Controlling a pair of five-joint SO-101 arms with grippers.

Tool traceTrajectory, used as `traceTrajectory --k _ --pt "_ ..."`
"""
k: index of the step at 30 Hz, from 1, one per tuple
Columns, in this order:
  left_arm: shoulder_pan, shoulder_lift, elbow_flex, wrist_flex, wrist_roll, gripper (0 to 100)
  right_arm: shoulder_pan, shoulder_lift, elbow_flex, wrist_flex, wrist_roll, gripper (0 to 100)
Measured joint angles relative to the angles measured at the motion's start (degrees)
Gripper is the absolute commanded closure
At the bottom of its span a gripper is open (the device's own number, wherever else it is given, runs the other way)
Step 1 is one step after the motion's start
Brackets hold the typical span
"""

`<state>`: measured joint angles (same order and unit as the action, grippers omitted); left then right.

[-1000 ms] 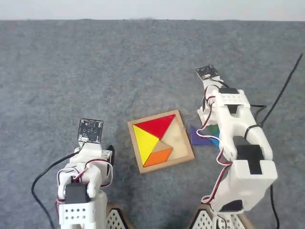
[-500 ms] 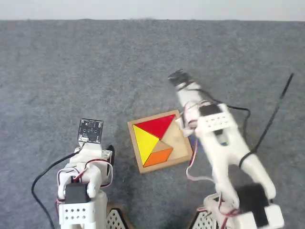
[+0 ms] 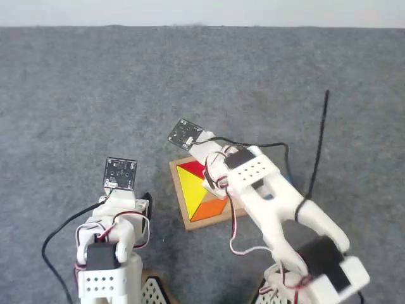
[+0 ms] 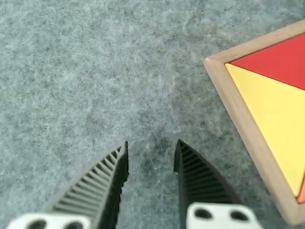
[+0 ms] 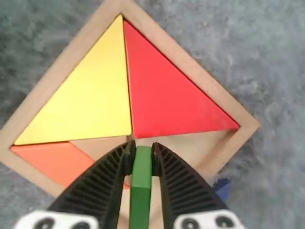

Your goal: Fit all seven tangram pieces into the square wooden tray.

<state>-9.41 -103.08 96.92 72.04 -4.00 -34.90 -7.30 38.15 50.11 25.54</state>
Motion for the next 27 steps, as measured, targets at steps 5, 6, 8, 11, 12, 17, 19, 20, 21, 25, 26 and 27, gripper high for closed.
traceTrajectory --k 5,6,8,11,12,17,19,20,21,25,26,27 --pt "0.09 0.00 0.00 0.00 0.00 85 -0.09 4.22 -2.11 0.00 0.18 99.1" --pt "0.09 0.00 0.00 0.00 0.00 85 -0.09 4.40 -2.29 0.00 0.18 99.0" --pt "0.09 0.00 0.00 0.00 0.00 85 -0.18 4.40 -2.29 0.00 0.18 98.8" --pt "0.09 0.00 0.00 0.00 0.00 85 -0.18 4.40 -2.29 0.00 0.18 96.7" --pt "0.00 0.00 0.00 0.00 0.00 85 -0.18 4.40 -2.29 0.00 0.18 94.6" --pt "0.09 0.00 0.00 0.00 0.00 85 -0.18 4.40 -2.29 0.00 0.18 85.0" --pt "0.09 0.00 0.00 0.00 0.00 85 -0.18 4.40 -2.29 0.00 0.18 84.7" --pt "0.09 0.00 0.00 0.00 0.00 85 -0.18 4.40 -2.29 0.00 0.18 84.7" --pt "0.09 0.00 0.00 0.00 0.00 85 -0.18 4.40 -2.29 0.00 0.18 84.7" --pt "-0.09 0.00 0.00 0.00 0.00 85 -0.18 4.40 -2.29 0.00 0.18 84.7" --pt "-0.09 0.00 0.00 0.00 0.00 85 -0.18 4.40 -2.55 0.00 0.18 84.7" --pt "0.00 0.00 0.00 0.00 0.00 85 -0.18 4.40 -3.08 0.00 0.18 84.7"
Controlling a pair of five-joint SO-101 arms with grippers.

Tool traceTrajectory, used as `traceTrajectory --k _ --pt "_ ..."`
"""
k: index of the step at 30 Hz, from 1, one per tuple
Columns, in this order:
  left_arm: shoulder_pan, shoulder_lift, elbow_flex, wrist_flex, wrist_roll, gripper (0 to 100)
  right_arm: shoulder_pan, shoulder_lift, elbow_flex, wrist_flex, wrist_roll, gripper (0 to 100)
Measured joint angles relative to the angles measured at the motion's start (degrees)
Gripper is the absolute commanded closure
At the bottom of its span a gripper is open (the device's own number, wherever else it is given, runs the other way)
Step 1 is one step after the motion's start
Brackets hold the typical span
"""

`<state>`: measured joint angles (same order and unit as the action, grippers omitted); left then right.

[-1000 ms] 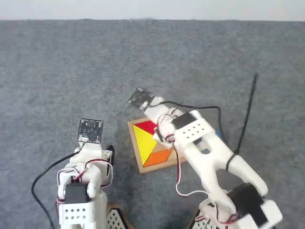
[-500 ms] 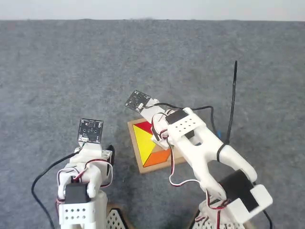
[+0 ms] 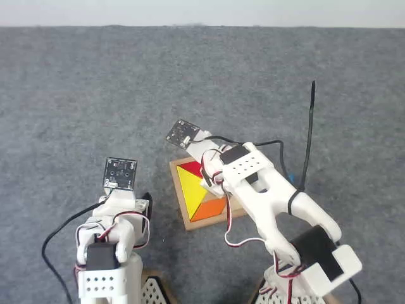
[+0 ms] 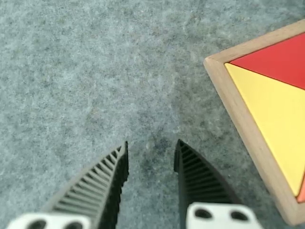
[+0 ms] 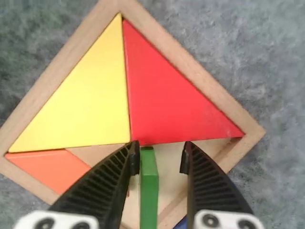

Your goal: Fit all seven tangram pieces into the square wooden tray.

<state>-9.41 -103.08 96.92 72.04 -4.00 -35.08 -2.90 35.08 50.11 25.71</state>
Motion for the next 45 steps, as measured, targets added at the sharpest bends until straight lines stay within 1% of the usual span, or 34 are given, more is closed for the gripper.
traceTrajectory --k 3,11,17,20,23,26,30,34,41,45 --pt "0.09 0.00 0.00 0.00 0.00 85 0.97 0.00 -1.58 0.00 0.00 84.7" --pt "0.00 0.00 0.00 0.00 0.00 85 7.82 0.00 -4.48 0.00 1.67 84.7" --pt "0.09 0.00 0.00 0.00 0.00 85 10.02 -2.29 -4.40 0.00 2.11 84.8" --pt "-0.09 0.00 0.00 0.00 0.00 85 13.10 -9.05 -0.79 0.00 2.11 84.8" --pt "0.00 0.00 0.00 0.00 0.00 85 15.30 -13.27 5.63 0.00 3.78 84.8" --pt "0.09 0.00 0.00 0.00 0.00 85 15.03 -13.45 9.76 -2.20 4.84 84.8" --pt "0.00 0.00 0.00 0.00 0.00 85 15.12 -11.43 10.02 -6.15 4.75 84.8" --pt "0.09 0.00 0.00 0.00 0.00 85 15.12 -8.88 10.02 -7.65 4.84 84.8" --pt "0.09 0.00 0.00 0.00 0.00 85 8.79 -8.44 10.55 -8.00 4.84 84.8" --pt "-0.09 0.00 0.00 0.00 0.00 85 8.00 -8.44 11.52 -8.00 4.75 84.8"
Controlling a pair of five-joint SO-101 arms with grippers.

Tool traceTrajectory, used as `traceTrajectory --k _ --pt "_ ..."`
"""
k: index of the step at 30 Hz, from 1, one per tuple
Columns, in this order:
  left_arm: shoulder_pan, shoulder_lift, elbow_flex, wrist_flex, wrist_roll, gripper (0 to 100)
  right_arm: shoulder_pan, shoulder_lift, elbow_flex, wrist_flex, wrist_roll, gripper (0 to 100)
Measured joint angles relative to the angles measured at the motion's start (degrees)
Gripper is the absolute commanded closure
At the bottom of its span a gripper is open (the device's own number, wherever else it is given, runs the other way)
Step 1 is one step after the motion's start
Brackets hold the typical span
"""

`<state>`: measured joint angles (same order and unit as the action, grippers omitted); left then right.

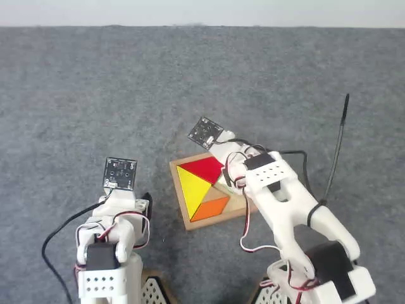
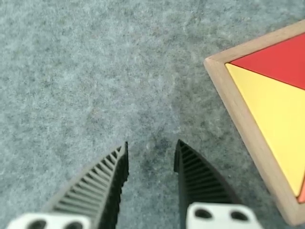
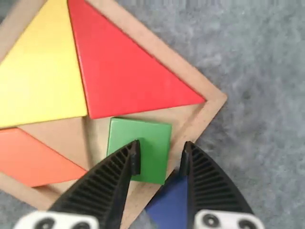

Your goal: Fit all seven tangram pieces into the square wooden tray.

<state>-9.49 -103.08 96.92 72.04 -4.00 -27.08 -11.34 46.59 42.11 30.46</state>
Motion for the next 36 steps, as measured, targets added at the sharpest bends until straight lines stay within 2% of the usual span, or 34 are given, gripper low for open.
traceTrajectory --k 6,11,14,19,28,36 --pt "0.18 0.00 0.00 0.00 0.00 85 0.62 -0.18 0.35 0.00 -0.09 84.8" --pt "0.00 0.00 0.00 0.00 0.00 85 7.74 -4.13 0.44 0.00 -3.60 84.9" --pt "0.09 0.00 0.00 0.00 0.00 85 9.58 -4.75 0.44 0.00 -4.84 84.9" --pt "0.18 0.00 0.00 0.00 0.00 85 8.62 -2.37 0.44 -1.14 -5.19 84.9" --pt "0.09 0.00 0.00 0.00 0.00 85 1.67 2.90 0.44 -2.20 -4.04 84.9" --pt "0.00 0.00 0.00 0.00 0.00 85 0.79 2.90 0.35 -2.64 -3.69 84.9"
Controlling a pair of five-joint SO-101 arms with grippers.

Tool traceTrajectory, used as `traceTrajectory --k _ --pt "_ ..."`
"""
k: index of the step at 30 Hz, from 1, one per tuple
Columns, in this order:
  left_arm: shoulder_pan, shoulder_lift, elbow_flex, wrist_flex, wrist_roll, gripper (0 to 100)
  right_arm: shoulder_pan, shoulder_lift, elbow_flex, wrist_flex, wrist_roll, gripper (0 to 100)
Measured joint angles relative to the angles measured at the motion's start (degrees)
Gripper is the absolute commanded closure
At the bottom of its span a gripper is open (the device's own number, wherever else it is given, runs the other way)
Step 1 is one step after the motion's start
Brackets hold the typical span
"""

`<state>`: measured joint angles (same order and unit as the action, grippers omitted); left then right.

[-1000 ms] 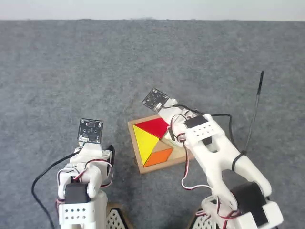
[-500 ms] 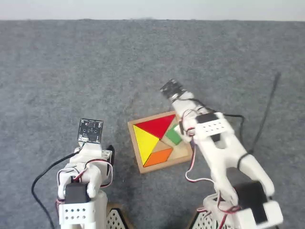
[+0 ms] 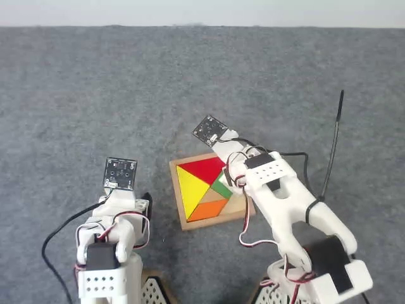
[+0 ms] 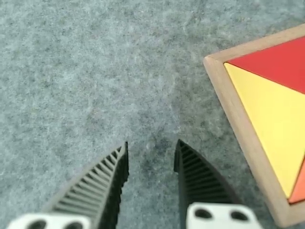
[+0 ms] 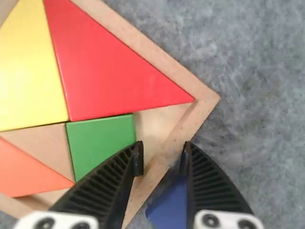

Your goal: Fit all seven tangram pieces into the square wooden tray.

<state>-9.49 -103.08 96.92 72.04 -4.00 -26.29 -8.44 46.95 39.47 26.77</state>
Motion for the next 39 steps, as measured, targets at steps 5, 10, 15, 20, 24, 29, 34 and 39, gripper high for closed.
traceTrajectory --k 5,10,15,20,24,29,34,39 --pt "0.18 0.00 0.00 0.00 0.00 85 -0.09 -1.93 0.62 -0.18 -0.09 84.9" --pt "0.00 0.00 0.00 0.00 0.00 85 -0.62 -13.71 9.49 -2.90 0.00 84.9" --pt "0.18 0.00 0.00 0.00 0.00 85 -0.53 -23.91 16.44 -5.89 -0.09 84.8" --pt "0.18 0.00 0.00 0.00 0.00 85 -0.62 -25.05 22.59 -14.15 -0.09 84.8" --pt "0.00 0.00 0.00 0.00 0.00 85 -0.62 -25.05 23.30 -16.35 -0.09 84.8" --pt "0.18 0.00 0.00 0.00 0.00 85 -0.62 -25.05 23.30 -16.44 -0.09 84.8" --pt "0.09 0.00 0.00 0.00 0.00 85 -0.62 -25.05 23.30 -16.44 -0.09 84.8" --pt "0.09 0.00 0.00 0.00 0.00 85 -0.62 -25.05 23.30 -16.44 -0.09 84.8"
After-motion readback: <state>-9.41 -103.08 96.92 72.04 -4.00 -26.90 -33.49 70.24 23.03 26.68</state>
